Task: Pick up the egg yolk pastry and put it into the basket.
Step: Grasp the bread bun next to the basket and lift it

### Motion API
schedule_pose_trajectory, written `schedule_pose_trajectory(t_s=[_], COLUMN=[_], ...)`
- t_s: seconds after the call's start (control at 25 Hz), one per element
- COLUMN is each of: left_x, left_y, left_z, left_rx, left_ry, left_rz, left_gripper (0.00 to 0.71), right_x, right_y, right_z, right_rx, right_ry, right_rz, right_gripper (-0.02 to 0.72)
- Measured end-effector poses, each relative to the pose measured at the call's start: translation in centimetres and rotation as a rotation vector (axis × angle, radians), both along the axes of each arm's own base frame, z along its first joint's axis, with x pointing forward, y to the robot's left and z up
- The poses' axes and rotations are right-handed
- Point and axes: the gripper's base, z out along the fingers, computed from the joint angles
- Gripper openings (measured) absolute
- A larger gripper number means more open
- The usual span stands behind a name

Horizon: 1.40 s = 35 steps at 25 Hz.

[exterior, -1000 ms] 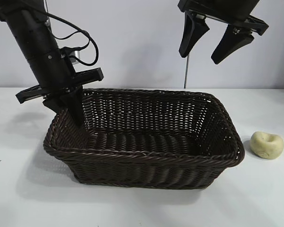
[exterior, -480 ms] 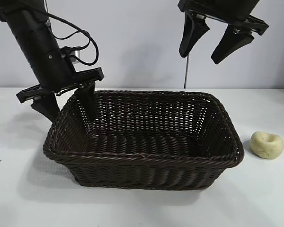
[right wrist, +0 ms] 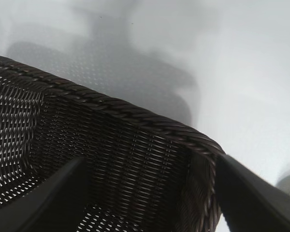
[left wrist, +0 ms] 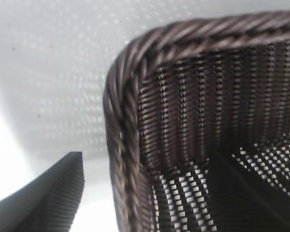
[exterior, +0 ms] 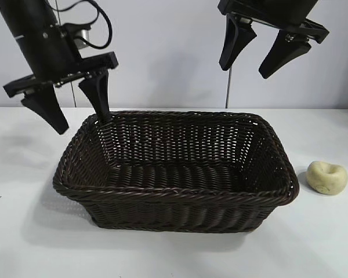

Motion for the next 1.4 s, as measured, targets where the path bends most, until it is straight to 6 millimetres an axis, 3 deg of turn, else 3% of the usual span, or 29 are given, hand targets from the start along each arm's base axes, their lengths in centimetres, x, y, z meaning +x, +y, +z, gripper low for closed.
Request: schedule_pose_trajectory(t_s=[0.68,0.84,1.12,1.4], left_x=[-4.1,-5.4,-5.8,-5.6], left_y=[1.0,0.8,0.5,0.3], left_z=[9.3,9.2,5.6,5.5], left_rx=[-0.087,-0.164,-0.246,-0.275], left_ry=[-0.190,-0.204,-0.202,-0.227], left_rz=[-0.023,-0.018,0.046,0.065], left_gripper=[0.521,0.521,0.521,0.521], right_x=[-0.1,-0.1,-0.2,-0.2], right_y=[0.0,0.0,0.0,0.0], right_z=[-0.1,-0.1,-0.1,-0.1], right_rx=[-0.002,-0.002,-0.003,-0.003], right_ry=[0.015,0.017,0.022,0.022], right_rz=[0.001,0.001,0.003,0.003], right_gripper=[0.528,0.528,0.528,0.528])
